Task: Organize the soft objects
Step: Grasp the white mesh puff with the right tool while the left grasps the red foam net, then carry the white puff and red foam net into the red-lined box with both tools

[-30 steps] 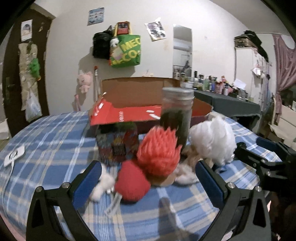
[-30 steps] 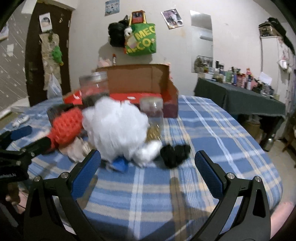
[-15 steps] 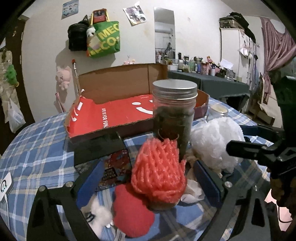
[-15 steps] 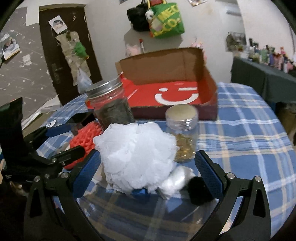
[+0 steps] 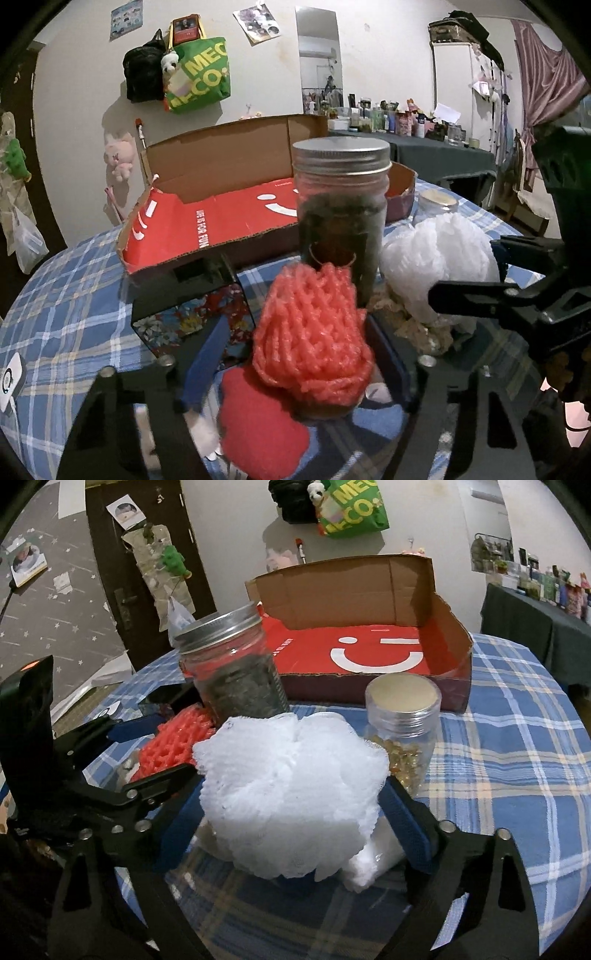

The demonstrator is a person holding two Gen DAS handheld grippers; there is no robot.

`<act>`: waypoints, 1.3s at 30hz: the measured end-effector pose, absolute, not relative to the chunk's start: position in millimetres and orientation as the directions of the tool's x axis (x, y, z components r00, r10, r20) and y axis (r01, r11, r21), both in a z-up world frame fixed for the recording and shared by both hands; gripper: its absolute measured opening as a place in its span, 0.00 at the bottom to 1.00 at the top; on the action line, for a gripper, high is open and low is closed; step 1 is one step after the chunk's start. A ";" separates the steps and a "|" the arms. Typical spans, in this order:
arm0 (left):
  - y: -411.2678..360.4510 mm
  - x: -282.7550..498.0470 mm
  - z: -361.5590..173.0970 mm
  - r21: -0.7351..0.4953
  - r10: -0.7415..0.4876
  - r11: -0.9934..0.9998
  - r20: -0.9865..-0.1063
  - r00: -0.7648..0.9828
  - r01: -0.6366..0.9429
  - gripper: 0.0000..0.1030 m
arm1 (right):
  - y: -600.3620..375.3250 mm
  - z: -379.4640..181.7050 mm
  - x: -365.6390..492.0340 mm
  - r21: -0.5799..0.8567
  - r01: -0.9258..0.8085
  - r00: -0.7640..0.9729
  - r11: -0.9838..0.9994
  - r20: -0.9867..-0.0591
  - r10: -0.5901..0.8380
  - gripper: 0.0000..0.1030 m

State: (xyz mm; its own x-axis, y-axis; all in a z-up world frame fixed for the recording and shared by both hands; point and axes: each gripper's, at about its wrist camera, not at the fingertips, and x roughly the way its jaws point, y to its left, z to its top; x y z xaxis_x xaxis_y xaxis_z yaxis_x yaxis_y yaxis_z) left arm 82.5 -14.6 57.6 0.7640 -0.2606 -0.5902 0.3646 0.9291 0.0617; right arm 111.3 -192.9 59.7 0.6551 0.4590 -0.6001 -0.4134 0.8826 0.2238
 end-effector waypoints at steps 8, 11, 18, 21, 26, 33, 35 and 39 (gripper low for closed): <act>-9.0 77.4 62.8 0.006 -0.303 0.925 -0.593 0.746 0.380 0.49 | -199.8 64.7 102.2 0.258 -0.408 0.670 0.876 -0.566 0.479 0.51; -7.3 74.4 68.6 -0.009 -0.316 0.923 -0.587 0.745 0.384 0.49 | -202.1 70.3 96.0 0.252 -0.411 0.687 0.876 -0.546 0.479 0.48; -3.5 66.2 80.9 -0.009 -0.320 0.924 -0.565 0.761 0.382 0.48 | -208.0 83.4 86.8 0.231 -0.408 0.727 0.883 -0.504 0.467 0.47; -0.2 63.7 86.7 -0.001 -0.313 0.927 -0.552 0.773 0.374 0.48 | -213.0 89.1 84.0 0.232 -0.407 0.734 0.884 -0.493 0.467 0.47; 9.7 64.3 103.1 -0.002 -0.314 0.929 -0.531 0.787 0.370 0.48 | -219.1 102.7 80.6 0.222 -0.407 0.750 0.886 -0.473 0.463 0.47; 20.0 83.9 132.8 0.029 -0.302 0.929 -0.523 0.797 0.370 0.48 | -223.2 129.6 88.7 0.187 -0.419 0.767 0.888 -0.450 0.457 0.47; 20.6 91.7 139.7 0.040 -0.301 0.925 -0.529 0.794 0.377 0.48 | -223.3 139.3 93.8 0.181 -0.424 0.770 0.887 -0.444 0.459 0.47; 20.7 112.5 154.3 0.064 -0.292 0.921 -0.541 0.789 0.385 0.48 | -221.3 159.4 110.0 0.160 -0.435 0.774 0.886 -0.437 0.458 0.47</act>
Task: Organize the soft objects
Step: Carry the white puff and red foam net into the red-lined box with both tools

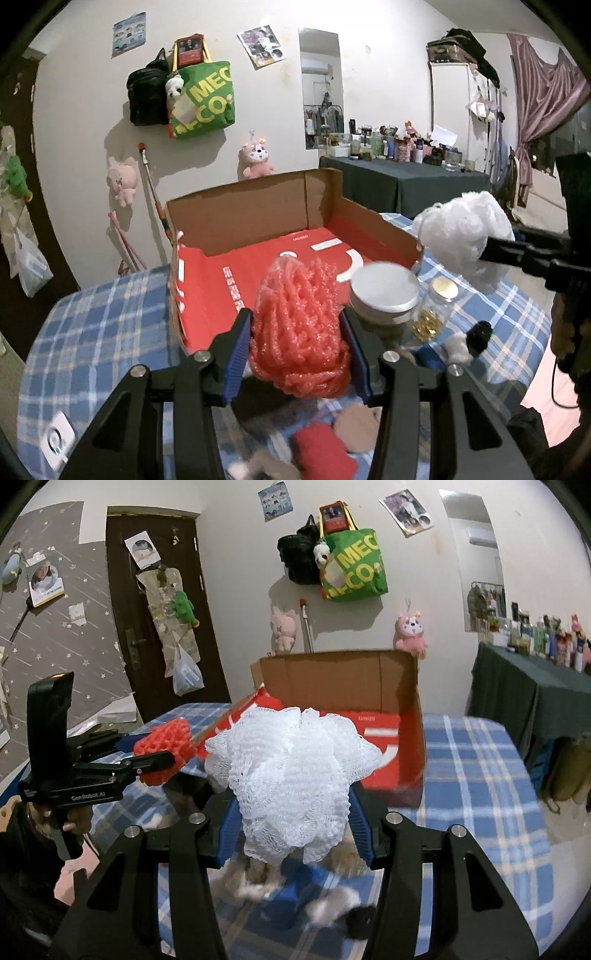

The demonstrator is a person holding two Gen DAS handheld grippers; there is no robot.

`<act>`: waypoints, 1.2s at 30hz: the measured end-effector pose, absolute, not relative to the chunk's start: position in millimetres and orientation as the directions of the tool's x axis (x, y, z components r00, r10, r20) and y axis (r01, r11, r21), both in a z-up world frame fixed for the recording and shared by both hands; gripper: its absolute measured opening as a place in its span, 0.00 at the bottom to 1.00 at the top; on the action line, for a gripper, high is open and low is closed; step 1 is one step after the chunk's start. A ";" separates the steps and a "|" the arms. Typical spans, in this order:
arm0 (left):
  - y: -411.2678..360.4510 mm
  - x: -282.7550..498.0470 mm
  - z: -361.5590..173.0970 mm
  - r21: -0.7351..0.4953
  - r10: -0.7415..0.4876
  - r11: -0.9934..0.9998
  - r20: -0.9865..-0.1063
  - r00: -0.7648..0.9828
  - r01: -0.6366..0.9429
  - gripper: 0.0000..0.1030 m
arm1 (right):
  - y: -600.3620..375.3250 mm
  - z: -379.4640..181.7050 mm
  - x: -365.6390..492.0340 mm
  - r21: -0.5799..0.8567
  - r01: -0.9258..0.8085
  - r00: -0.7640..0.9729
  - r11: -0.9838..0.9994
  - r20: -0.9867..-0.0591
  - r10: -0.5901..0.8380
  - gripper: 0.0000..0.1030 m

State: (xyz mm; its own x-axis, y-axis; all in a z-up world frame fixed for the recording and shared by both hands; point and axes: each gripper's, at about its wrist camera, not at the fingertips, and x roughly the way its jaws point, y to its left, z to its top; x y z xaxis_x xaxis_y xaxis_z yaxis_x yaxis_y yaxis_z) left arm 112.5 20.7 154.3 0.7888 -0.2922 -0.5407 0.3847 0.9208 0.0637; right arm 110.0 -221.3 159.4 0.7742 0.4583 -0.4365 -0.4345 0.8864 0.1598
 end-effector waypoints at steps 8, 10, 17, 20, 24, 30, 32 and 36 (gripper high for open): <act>16.7 175.0 172.7 0.107 -0.279 0.904 -0.585 0.761 0.413 0.49 | -212.4 184.7 172.9 0.103 -0.441 0.763 0.892 -0.480 0.433 0.47; 12.4 196.8 173.9 0.126 -0.273 0.896 -0.600 0.752 0.425 0.49 | -208.2 186.8 197.8 0.079 -0.439 0.757 0.895 -0.505 0.416 0.47; -2.6 272.0 159.5 0.145 -0.254 0.878 -0.666 0.701 0.456 0.49 | -192.6 171.7 293.8 0.040 -0.424 0.702 0.905 -0.618 0.356 0.47; -10.7 303.0 146.9 0.151 -0.236 0.874 -0.697 0.677 0.461 0.49 | -184.9 159.0 327.5 0.034 -0.420 0.669 0.907 -0.664 0.334 0.47; -18.0 339.1 129.6 0.158 -0.206 0.876 -0.734 0.648 0.457 0.49 | -171.0 138.7 373.4 -0.001 -0.404 0.633 0.915 -0.722 0.279 0.47; -28.7 378.7 101.7 0.178 -0.157 0.877 -0.773 0.615 0.447 0.49 | -157.6 113.4 417.2 -0.015 -0.389 0.585 0.921 -0.776 0.234 0.47; -29.3 388.6 93.6 0.192 -0.134 0.879 -0.779 0.612 0.437 0.49 | -153.8 104.5 428.3 -0.028 -0.381 0.570 0.924 -0.794 0.211 0.47; -28.0 405.6 82.6 0.182 -0.119 0.890 -0.791 0.600 0.418 0.50 | -149.0 92.9 443.5 -0.034 -0.364 0.552 0.931 -0.813 0.186 0.47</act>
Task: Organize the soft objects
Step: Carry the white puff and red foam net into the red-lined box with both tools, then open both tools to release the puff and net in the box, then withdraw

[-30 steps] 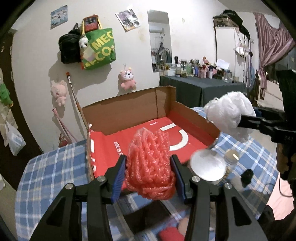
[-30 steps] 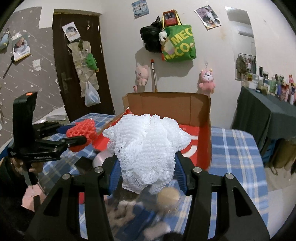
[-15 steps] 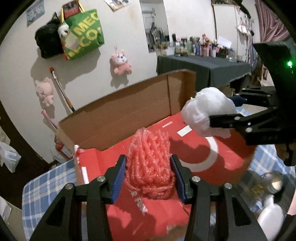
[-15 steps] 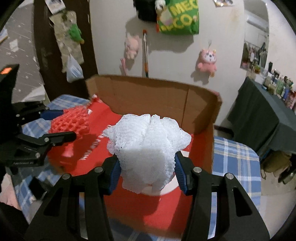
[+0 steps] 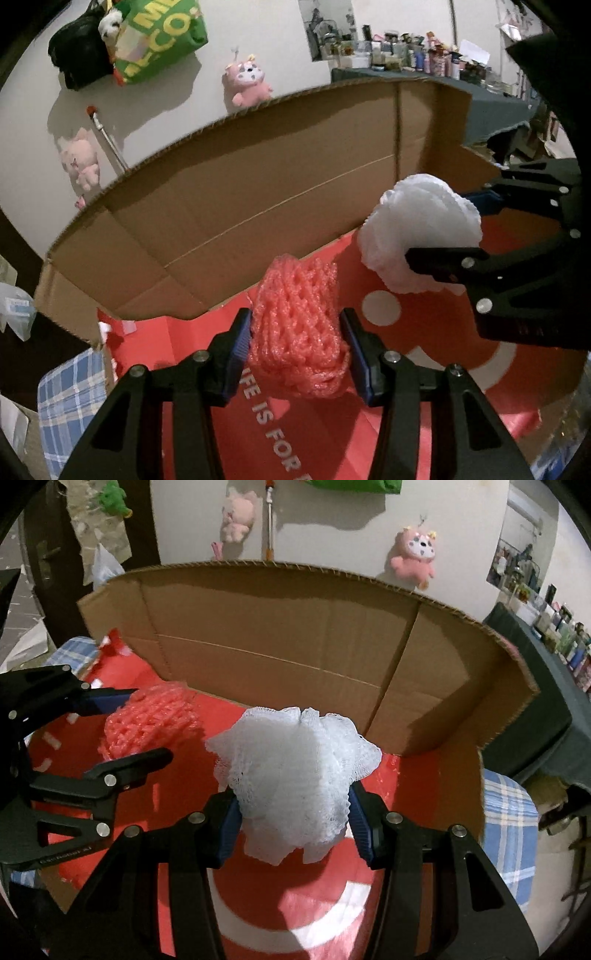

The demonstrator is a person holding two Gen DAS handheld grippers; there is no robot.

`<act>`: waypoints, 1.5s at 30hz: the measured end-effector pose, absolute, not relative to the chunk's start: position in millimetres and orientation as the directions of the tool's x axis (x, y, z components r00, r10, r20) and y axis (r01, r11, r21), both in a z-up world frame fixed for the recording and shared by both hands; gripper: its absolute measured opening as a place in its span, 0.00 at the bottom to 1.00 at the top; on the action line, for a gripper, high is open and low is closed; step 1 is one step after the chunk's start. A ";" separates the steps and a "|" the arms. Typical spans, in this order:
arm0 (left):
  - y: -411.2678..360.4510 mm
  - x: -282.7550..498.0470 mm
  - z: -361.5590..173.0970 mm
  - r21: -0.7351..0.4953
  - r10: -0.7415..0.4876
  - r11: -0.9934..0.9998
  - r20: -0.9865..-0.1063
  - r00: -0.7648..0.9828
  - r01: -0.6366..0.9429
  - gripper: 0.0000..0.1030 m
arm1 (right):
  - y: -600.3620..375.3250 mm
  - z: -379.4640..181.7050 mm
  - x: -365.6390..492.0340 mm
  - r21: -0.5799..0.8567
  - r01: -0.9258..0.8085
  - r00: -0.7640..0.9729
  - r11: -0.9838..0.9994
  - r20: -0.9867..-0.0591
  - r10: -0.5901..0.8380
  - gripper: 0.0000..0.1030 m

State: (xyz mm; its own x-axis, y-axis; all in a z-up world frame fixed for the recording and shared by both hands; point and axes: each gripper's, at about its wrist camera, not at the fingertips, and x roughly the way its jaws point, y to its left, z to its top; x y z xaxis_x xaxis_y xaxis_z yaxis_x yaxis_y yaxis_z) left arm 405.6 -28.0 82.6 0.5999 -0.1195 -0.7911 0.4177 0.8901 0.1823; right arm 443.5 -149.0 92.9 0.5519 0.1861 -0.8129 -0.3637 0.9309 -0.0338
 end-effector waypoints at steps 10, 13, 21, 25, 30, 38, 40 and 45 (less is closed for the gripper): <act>-30.2 416.7 61.7 0.195 -0.083 0.896 -0.808 0.583 0.398 0.54 | -143.1 74.7 459.8 -0.048 -0.360 0.536 0.932 -0.828 0.164 0.51; -27.7 416.5 64.4 0.180 -0.095 0.900 -0.808 0.581 0.397 0.53 | -144.7 74.4 461.6 -0.036 -0.357 0.530 0.934 -0.831 0.170 0.53; -17.6 421.7 75.0 0.156 -0.108 0.907 -0.811 0.575 0.391 0.55 | -146.6 74.9 460.7 -0.026 -0.354 0.523 0.935 -0.834 0.174 0.57; -17.0 420.2 79.7 0.161 -0.111 0.903 -0.808 0.579 0.399 0.56 | -148.1 75.7 463.7 -0.016 -0.345 0.520 0.938 -0.836 0.177 0.59; -15.4 414.1 80.9 0.140 -0.125 0.910 -0.804 0.581 0.391 0.61 | -147.7 76.0 467.6 -0.015 -0.341 0.517 0.940 -0.838 0.174 0.63; -11.6 392.3 105.3 0.121 -0.145 0.921 -0.777 0.613 0.370 0.76 | -148.0 84.6 466.2 0.002 -0.329 0.519 0.944 -0.835 0.182 0.69; -10.5 387.1 107.9 0.116 -0.149 0.923 -0.771 0.619 0.366 0.79 | -149.3 89.1 464.9 0.005 -0.323 0.523 0.947 -0.832 0.182 0.70; -1.4 374.4 120.0 0.100 -0.161 0.932 -0.745 0.647 0.348 0.83 | -153.3 107.8 453.0 0.000 -0.308 0.552 0.951 -0.815 0.179 0.74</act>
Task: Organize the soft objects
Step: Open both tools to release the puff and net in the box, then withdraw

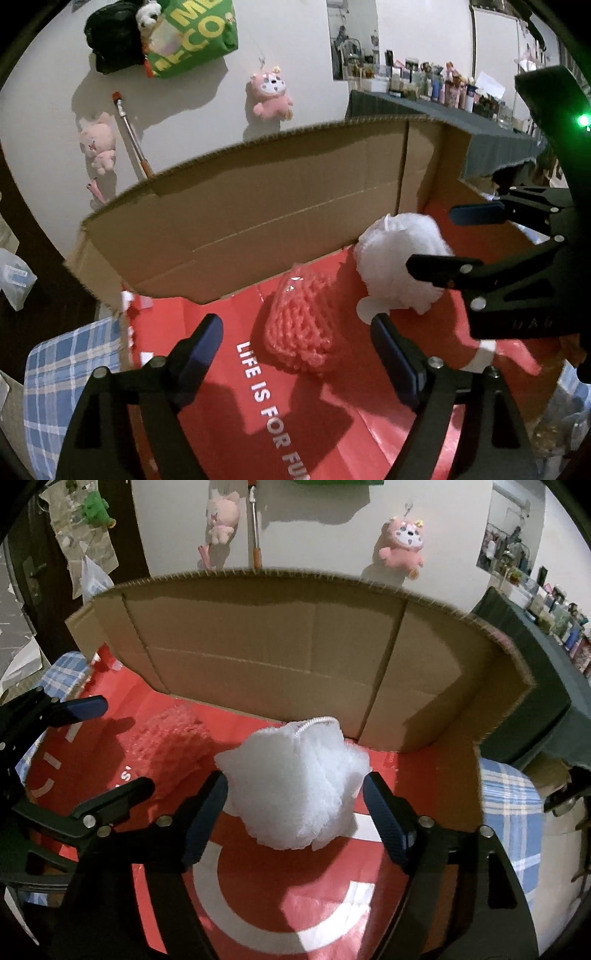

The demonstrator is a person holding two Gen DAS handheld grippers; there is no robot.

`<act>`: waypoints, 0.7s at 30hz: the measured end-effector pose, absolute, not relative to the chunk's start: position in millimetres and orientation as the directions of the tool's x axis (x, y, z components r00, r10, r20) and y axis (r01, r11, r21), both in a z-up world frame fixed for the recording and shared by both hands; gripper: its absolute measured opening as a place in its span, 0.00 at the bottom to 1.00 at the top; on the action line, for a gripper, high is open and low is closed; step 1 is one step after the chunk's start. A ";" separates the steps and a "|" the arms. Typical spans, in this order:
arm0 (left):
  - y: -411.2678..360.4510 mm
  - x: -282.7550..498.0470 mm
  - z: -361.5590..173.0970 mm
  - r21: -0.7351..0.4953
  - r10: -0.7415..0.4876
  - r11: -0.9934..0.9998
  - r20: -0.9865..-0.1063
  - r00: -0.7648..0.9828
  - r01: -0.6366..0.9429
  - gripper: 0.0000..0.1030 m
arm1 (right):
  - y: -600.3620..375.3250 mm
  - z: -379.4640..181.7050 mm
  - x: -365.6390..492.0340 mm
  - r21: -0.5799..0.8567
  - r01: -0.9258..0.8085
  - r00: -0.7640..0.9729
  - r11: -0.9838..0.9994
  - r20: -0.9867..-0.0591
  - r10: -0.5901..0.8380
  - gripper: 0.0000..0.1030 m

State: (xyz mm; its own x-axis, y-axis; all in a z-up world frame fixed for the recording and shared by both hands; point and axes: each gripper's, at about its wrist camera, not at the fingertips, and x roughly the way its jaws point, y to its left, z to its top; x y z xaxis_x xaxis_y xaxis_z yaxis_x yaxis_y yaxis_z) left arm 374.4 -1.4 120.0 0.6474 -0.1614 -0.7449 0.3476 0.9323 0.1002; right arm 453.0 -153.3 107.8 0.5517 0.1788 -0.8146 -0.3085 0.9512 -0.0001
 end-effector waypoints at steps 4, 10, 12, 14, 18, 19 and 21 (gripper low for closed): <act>3.1 354.7 136.2 0.083 -0.175 0.941 -0.712 0.680 0.329 0.90 | -159.5 130.4 436.1 0.007 -0.293 0.584 0.956 -0.790 0.185 0.76; 10.5 313.5 168.6 0.037 -0.214 0.950 -0.649 0.730 0.311 0.98 | -168.9 168.1 392.4 0.007 -0.280 0.651 0.960 -0.733 0.195 0.82; 12.2 296.1 180.6 0.022 -0.226 0.952 -0.619 0.752 0.304 0.99 | -172.8 179.5 373.3 0.012 -0.281 0.672 0.960 -0.712 0.205 0.82; 11.7 277.8 189.5 0.008 -0.242 0.952 -0.593 0.768 0.306 1.00 | -178.0 190.9 354.5 0.023 -0.282 0.692 0.959 -0.688 0.220 0.82; 14.5 237.7 206.2 -0.010 -0.269 0.950 -0.535 0.801 0.313 1.00 | -185.0 213.0 309.0 0.012 -0.286 0.744 0.958 -0.628 0.230 0.86; 15.5 229.6 208.1 -0.014 -0.273 0.949 -0.530 0.803 0.314 1.00 | -186.0 216.6 299.4 0.011 -0.288 0.752 0.958 -0.616 0.233 0.86; 18.7 208.4 213.3 -0.033 -0.291 0.947 -0.512 0.808 0.320 1.00 | -189.1 224.1 274.2 0.008 -0.288 0.774 0.958 -0.587 0.237 0.86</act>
